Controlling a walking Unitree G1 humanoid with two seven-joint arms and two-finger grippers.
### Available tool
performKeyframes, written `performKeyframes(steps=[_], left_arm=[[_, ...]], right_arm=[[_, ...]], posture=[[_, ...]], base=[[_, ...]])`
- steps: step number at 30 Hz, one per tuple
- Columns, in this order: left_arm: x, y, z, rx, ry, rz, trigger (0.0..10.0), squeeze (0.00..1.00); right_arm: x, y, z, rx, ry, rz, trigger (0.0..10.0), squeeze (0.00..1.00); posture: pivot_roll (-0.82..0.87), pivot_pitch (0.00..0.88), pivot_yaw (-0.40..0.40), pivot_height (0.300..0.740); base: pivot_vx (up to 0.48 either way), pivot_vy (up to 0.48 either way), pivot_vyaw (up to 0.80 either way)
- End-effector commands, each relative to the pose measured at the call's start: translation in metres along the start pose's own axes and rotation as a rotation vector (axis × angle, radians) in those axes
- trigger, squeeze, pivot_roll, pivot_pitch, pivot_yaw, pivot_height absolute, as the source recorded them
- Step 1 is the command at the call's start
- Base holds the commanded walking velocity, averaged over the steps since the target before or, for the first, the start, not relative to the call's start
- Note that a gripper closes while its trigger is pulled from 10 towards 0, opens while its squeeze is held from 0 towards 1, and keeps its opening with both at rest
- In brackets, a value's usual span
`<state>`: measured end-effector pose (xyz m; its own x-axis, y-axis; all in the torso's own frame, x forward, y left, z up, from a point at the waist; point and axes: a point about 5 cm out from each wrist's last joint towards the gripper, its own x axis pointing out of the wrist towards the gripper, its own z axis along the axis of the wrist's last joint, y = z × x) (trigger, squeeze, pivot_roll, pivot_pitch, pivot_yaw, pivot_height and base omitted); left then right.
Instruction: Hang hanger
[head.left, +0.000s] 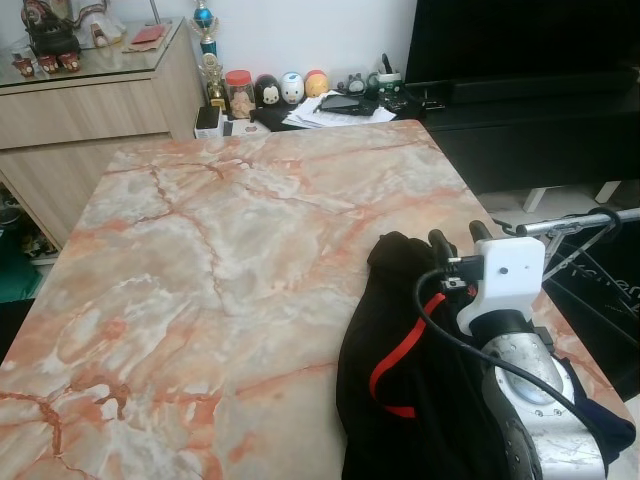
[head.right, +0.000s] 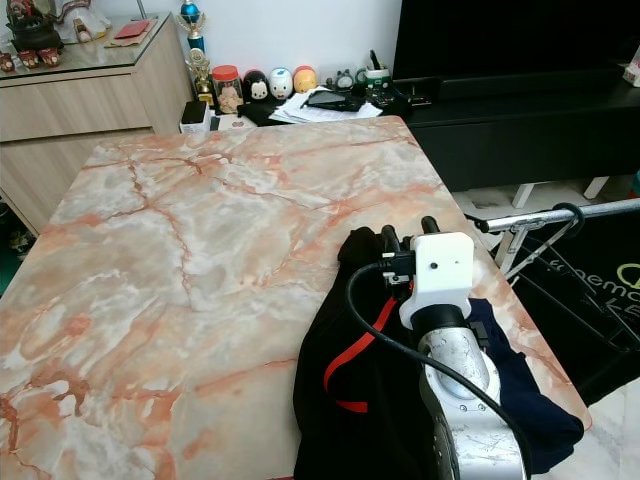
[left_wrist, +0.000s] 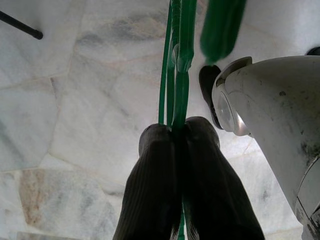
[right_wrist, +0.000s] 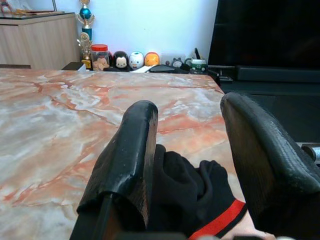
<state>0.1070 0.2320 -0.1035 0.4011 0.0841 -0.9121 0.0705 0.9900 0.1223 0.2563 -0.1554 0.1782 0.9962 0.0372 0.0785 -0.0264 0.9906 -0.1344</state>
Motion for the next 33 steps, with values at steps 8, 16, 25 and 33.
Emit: performKeyframes(steps=[8,16,25,33], left_arm=[[-0.0008,0.0008,-0.0048,0.005,0.014,0.004,10.0,0.0],[-0.0008,0.0005,-0.0047,-0.002,0.011,0.004,10.0,0.0],[-0.001,0.0011,-0.0052,-0.006,0.01,0.005,10.0,0.0],[-0.0012,0.0022,-0.0052,-0.006,0.01,0.008,10.0,0.0]], right_arm=[[0.0043,0.0027,0.0013,-0.006,-0.016,0.016,10.0,0.0],[0.0057,0.0021,0.0004,-0.012,-0.013,0.013,10.0,0.0],[0.0069,0.001,0.0004,-0.013,-0.016,0.008,10.0,0.0],[0.0079,-0.0007,-0.0005,-0.017,-0.017,0.002,10.0,0.0]], posture=[[-0.21,0.0,0.031,0.74],[-0.21,0.0,0.031,0.74],[-0.22,0.0,0.033,0.74],[-0.22,0.0,0.036,0.74]], base=[[0.0,0.0,0.0],[0.0,0.0,0.0],[0.0,0.0,0.0],[-0.03,0.0,0.0]])
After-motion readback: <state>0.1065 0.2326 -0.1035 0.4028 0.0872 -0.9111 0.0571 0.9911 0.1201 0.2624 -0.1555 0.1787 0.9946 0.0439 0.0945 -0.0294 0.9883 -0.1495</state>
